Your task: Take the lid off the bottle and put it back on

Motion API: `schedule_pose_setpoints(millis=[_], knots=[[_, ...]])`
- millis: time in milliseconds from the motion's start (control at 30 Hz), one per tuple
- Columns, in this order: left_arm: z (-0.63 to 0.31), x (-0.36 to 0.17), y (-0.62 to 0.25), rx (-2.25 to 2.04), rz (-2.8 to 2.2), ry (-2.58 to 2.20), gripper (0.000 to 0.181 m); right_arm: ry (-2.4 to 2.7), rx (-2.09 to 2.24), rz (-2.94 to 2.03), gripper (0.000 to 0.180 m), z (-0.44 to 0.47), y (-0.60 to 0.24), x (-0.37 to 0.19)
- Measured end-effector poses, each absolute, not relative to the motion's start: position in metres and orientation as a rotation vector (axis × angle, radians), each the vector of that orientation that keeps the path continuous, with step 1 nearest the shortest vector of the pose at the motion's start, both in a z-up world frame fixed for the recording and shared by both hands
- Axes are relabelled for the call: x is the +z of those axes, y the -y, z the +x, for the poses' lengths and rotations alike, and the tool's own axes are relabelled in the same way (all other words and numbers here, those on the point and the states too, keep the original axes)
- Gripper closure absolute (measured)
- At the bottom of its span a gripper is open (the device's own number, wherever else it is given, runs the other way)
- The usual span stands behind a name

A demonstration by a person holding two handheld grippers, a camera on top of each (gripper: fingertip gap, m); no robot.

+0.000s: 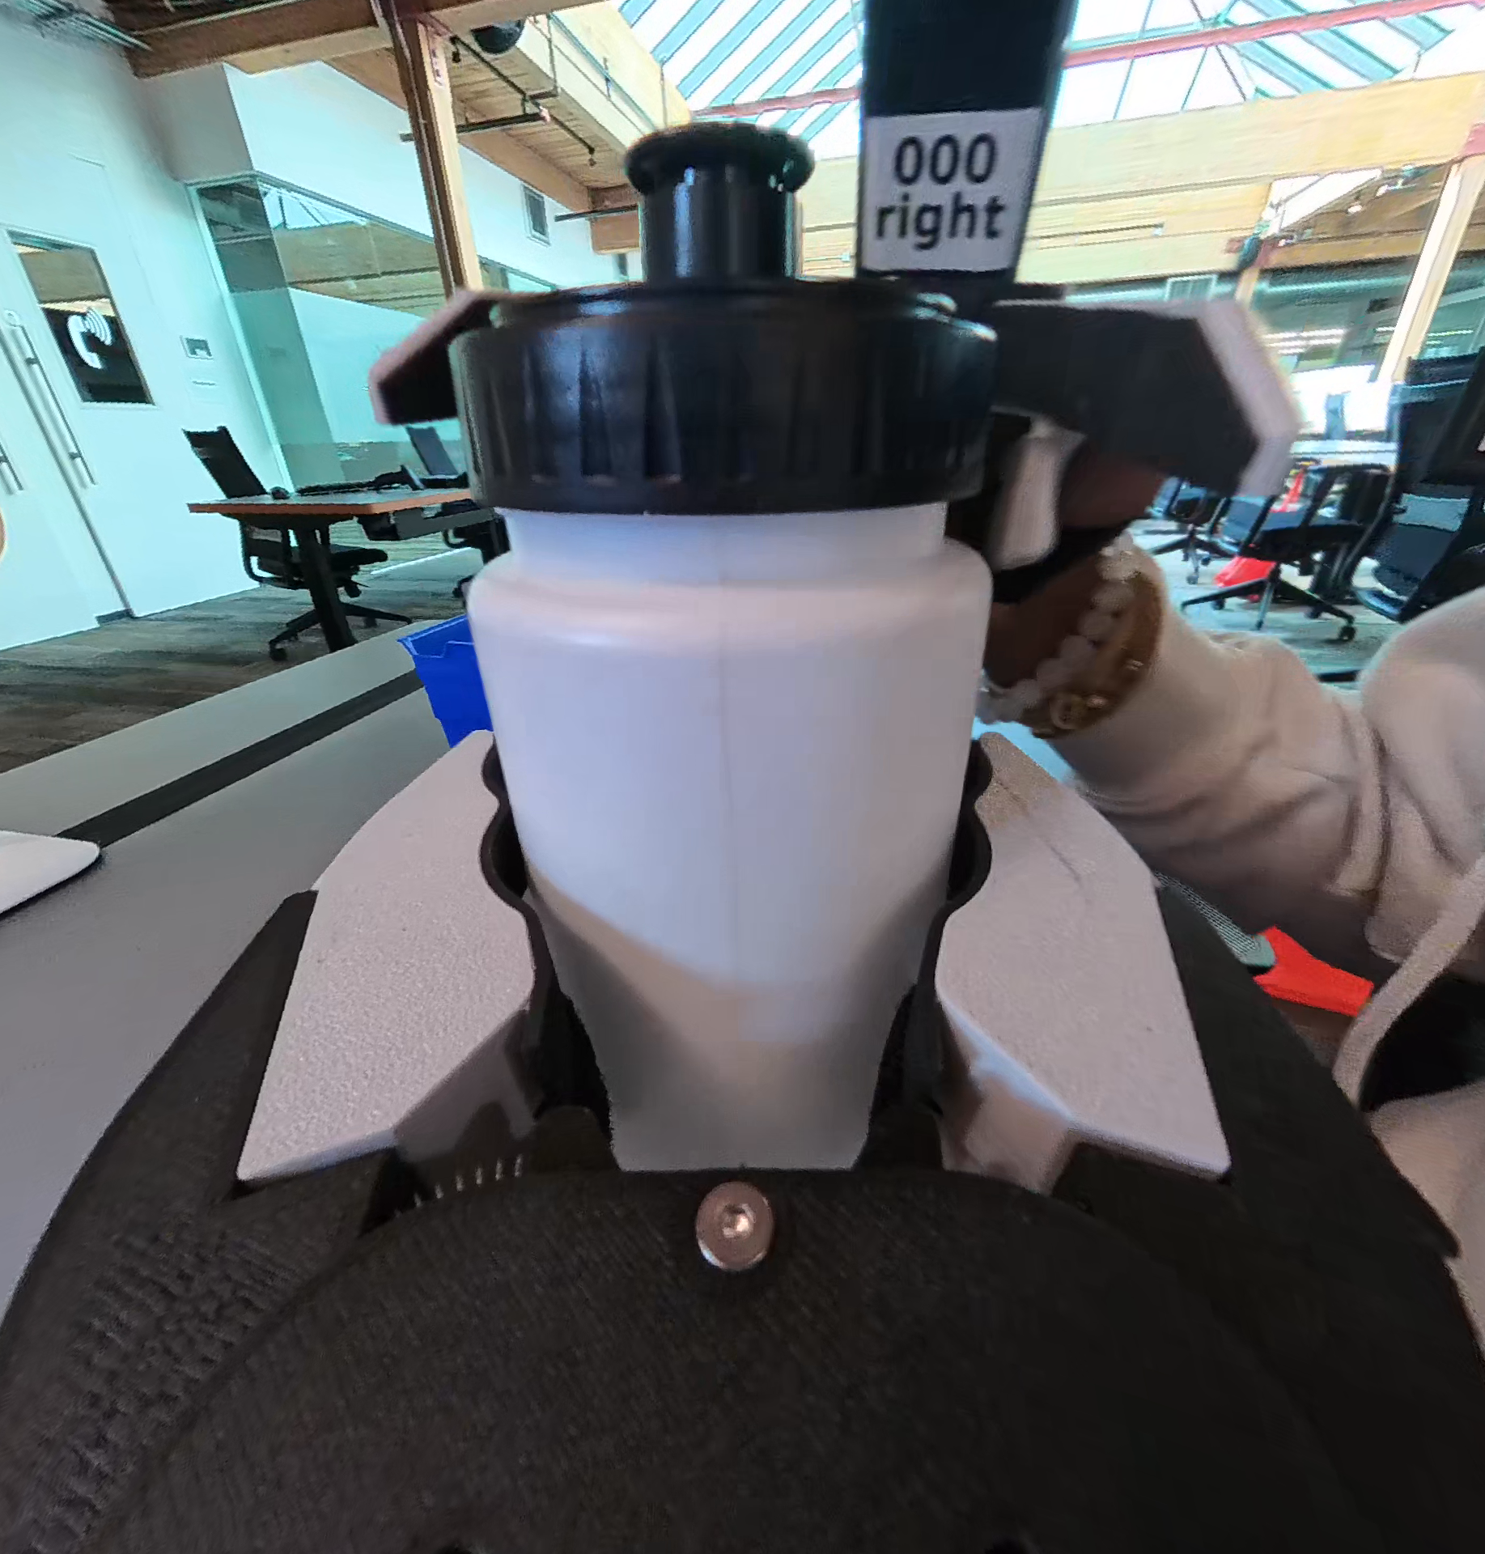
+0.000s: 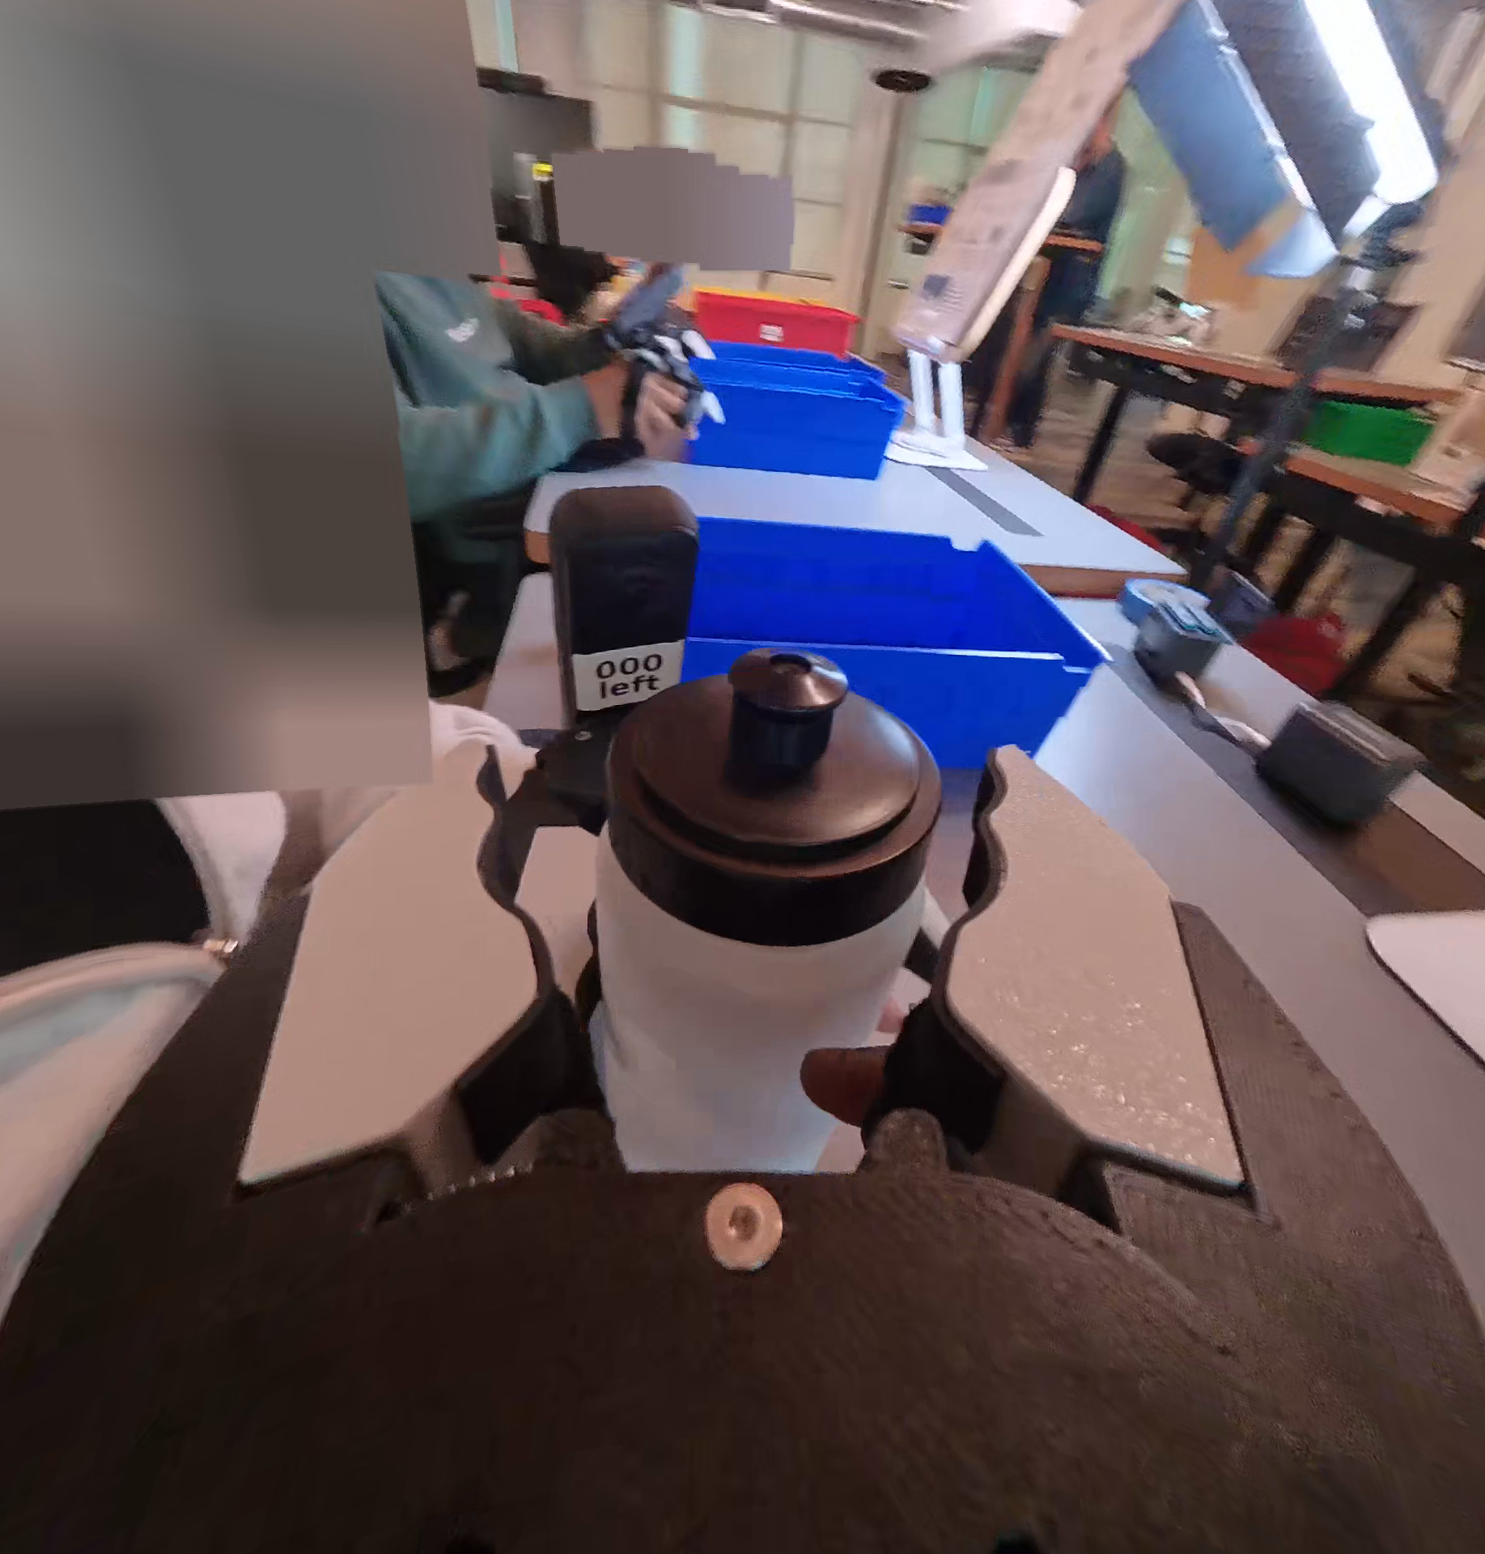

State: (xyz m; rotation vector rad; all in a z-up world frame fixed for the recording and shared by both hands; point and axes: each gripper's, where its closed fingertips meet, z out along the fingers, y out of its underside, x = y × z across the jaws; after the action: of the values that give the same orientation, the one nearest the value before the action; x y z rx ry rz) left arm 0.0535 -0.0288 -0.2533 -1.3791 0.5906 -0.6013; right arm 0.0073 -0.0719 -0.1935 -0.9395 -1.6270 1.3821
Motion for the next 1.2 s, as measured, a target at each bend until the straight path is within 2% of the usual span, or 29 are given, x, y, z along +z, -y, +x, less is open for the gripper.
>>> schedule_pose_setpoints(millis=[67,133,200,367,500,600,767,900,967,1000,1200], knots=[[0.054,-0.253,0.03,-0.612,-1.375,-0.596,0.081,1.692,1.393,-0.868,0.084,0.008,0.071,-0.194],[0.056,-0.253,0.031,-0.622,-1.371,-0.602,0.081,1.741,1.374,-0.832,0.086,0.006,0.073,-0.198],[0.057,-0.253,0.033,-0.627,-1.364,-0.611,0.081,1.726,1.355,-0.798,0.1,0.004,0.074,-0.197],[0.055,-0.253,0.031,-0.594,-1.376,-0.58,0.081,1.551,1.323,-0.919,0.101,0.001,0.069,-0.196],[0.054,-0.253,0.029,-0.58,-1.381,-0.562,0.081,1.307,1.031,-1.15,0.101,-0.002,0.057,-0.196],[0.055,-0.253,0.03,-0.571,-1.376,-0.571,0.081,1.336,0.958,-1.188,0.1,0.0,0.058,-0.198],[0.055,-0.253,0.031,-0.614,-1.375,-0.581,0.081,1.644,1.436,-1.027,0.084,0.011,0.075,-0.192],[0.056,-0.253,0.032,-0.627,-1.368,-0.594,0.081,1.752,1.484,-0.899,0.079,0.009,0.064,-0.192],[0.057,-0.253,0.033,-0.631,-1.365,-0.601,0.081,1.826,1.501,-0.847,0.088,0.009,0.071,-0.196],[0.057,-0.253,0.033,-0.631,-1.363,-0.605,0.081,1.863,1.499,-0.831,0.102,0.009,0.075,-0.199],[0.054,-0.253,0.031,-0.595,-1.377,-0.575,0.081,1.602,1.388,-1.033,0.102,0.003,0.069,-0.199]])
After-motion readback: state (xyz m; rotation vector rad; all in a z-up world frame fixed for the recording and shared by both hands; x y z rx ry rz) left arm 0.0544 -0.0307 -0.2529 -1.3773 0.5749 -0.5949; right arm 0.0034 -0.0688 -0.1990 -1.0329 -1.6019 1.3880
